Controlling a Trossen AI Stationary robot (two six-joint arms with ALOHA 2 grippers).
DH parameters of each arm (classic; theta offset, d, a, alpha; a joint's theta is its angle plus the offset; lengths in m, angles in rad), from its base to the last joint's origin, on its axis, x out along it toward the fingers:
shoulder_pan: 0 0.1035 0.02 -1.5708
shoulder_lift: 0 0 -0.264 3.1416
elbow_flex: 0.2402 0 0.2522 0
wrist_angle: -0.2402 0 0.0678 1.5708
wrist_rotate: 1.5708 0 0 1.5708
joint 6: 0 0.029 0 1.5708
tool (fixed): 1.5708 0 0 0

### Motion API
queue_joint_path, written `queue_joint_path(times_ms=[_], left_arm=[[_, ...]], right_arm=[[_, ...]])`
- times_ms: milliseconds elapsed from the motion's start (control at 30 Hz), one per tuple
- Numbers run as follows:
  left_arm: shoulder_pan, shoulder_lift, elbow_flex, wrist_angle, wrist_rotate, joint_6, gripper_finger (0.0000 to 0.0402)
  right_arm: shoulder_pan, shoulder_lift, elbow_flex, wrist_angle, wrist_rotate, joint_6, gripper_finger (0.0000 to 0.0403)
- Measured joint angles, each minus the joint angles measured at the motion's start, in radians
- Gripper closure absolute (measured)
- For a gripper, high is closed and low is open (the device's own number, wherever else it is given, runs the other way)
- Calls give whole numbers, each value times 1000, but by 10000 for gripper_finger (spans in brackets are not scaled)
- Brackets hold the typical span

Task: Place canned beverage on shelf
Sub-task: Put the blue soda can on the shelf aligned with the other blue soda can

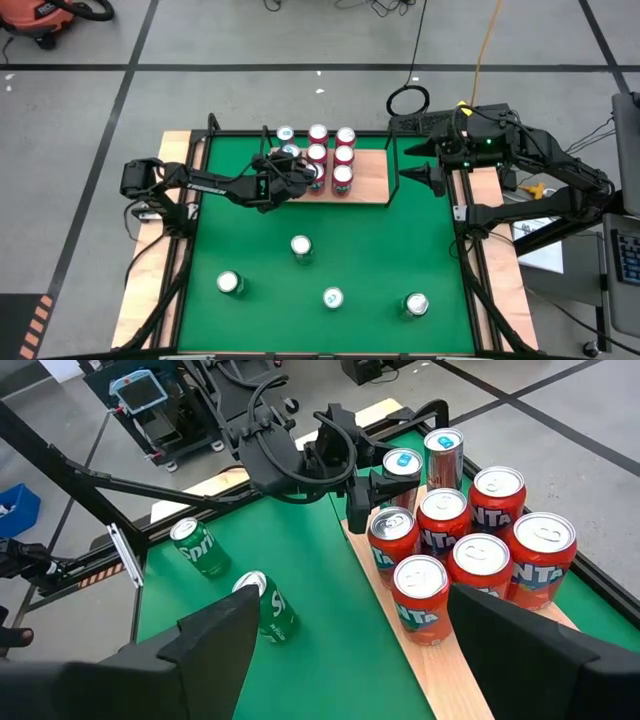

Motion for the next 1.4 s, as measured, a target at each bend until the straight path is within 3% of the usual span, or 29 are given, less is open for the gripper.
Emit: queue_joint_path(times_ms=[300, 533, 700, 933, 1200, 1267, 1400], left_arm=[[0, 0, -1, 0, 0, -6, 152], [2, 0, -1, 0, -1, -30, 101], [2, 0, 0, -1, 0, -21, 92], [0, -23, 90, -6, 61, 111, 91], [31, -65, 292, -424, 98, 42, 91], [52, -67, 334, -544, 172, -2, 91], [102, -65, 403, -737, 420, -179, 91]], right_arm=[[0, 0, 0, 0, 0, -3, 87], [0, 0, 0, 0, 0, -2, 87], [0, 0, 0, 0, 0, -3, 87], [0, 0, 0, 0, 0, -2, 87], [0, 0, 0, 0, 1, 0, 87], [0, 0, 0, 0, 2, -2, 87], [0, 0, 0, 0, 2, -3, 87]])
